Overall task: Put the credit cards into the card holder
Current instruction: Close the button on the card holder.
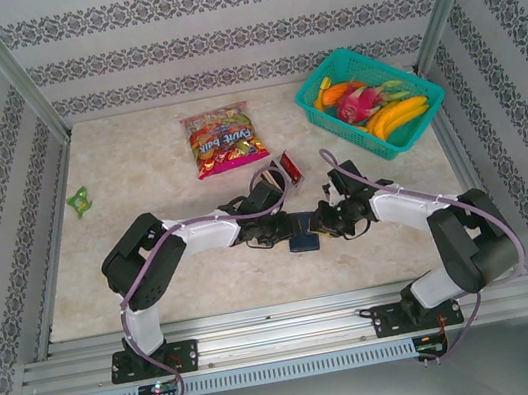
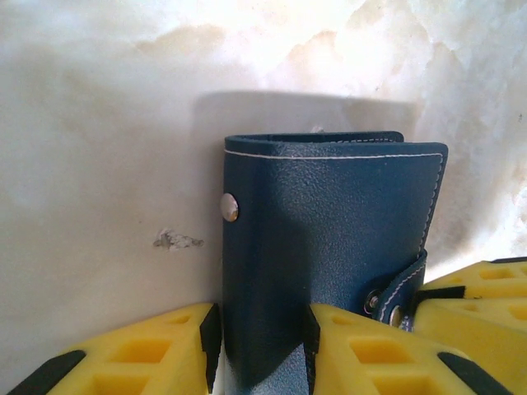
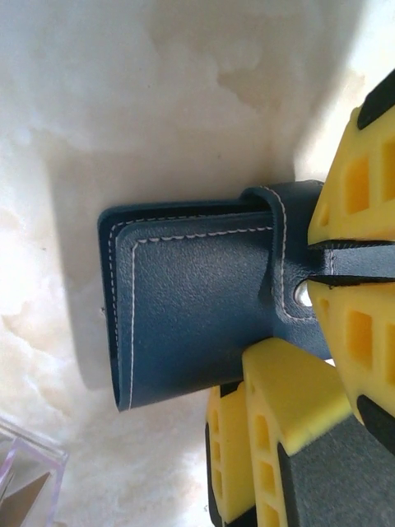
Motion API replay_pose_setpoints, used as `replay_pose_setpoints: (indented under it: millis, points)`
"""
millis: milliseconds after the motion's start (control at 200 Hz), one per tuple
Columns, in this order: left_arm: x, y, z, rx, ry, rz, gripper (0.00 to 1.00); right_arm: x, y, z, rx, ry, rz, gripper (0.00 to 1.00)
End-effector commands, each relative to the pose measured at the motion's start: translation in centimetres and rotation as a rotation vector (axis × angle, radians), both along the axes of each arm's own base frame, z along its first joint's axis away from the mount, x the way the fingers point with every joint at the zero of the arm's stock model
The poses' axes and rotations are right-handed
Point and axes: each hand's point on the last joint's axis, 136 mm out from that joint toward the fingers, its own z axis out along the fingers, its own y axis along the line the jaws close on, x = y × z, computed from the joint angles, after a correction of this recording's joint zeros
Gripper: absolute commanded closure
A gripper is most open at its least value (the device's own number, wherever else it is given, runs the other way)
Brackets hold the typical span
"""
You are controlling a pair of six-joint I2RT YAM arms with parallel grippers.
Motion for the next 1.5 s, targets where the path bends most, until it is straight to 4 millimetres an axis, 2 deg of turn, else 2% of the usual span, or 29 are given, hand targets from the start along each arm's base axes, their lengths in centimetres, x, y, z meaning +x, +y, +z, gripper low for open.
replay_pose_setpoints:
  millis: [0, 315, 575, 655, 819, 914, 1354, 1494]
  points:
    - [-3.5, 0.1, -3.4, 0.073, 0.105, -0.076, 0.64, 0.3, 0.7, -0.1, 0.003, -0.007, 0.018, 0.80]
    - [-3.5, 0.0, -3.3, 0.066, 0.104, -0.078, 0.64, 0.4, 1.1, -0.8, -0.037, 0.007, 0.037, 0.80]
    - [-3.5, 0.2, -3.4, 0.067, 0.104, -0.069, 0.70, -0.6, 0.2, -2.0, -0.148, 0.063, 0.079, 0.82]
    - [-3.5, 0.3, -3.5, 0.070, 0.106, -0.067, 0.70, -0.4, 0.2, -1.3, -0.149, 0.046, 0.079, 0.83]
    - [-3.5, 0.3, -3.6, 0.073, 0.107, -0.064, 0.71, 0.5, 0.4, 1.8, -0.130, -0.036, 0.074, 0.81]
    - [-3.5, 0.3, -3.6, 0.074, 0.108, -0.064, 0.71, 0.8, 0.3, 2.2, -0.139, -0.048, 0.075, 0.80]
    - [-3.4, 0.2, -3.4, 0.067, 0.105, -0.064, 0.71, 0.7, 1.6, 0.6, -0.122, -0.005, 0.107, 0.81]
    - [-3.4, 0.1, -3.3, 0.064, 0.105, -0.067, 0.71, 0.7, 1.4, 0.0, -0.154, 0.001, 0.109, 0.82]
